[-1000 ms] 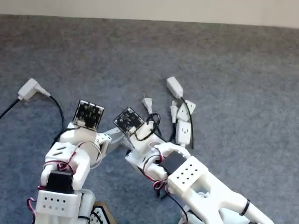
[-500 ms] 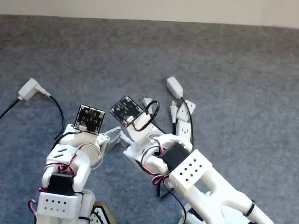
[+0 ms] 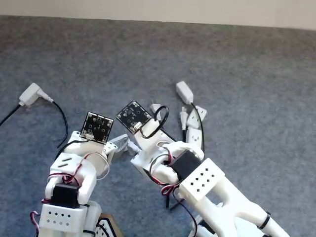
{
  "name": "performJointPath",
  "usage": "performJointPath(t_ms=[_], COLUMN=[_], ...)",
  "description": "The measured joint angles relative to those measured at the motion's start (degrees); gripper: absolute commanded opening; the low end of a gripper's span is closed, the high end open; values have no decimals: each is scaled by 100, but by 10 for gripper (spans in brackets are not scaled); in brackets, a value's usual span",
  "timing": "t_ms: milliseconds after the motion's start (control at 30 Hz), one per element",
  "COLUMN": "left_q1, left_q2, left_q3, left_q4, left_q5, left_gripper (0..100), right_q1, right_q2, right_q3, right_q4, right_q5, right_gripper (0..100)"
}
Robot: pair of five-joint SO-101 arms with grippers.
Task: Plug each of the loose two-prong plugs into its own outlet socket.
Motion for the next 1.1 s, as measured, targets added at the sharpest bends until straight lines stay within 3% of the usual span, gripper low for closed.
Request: performJointPath(t_ms=[667, 1100], left_q1=[290, -1319], left_q2=[53, 70], left_q3=[114, -1407], left_q4=[202, 624], left_q5=[-26, -237], left_gripper=[361, 361], right_q1=[325, 369], right_q2=[0, -9], right_q3=[-316, 536], right_q4=[9, 88], right_q5=[-9, 185], right_gripper=[5, 5])
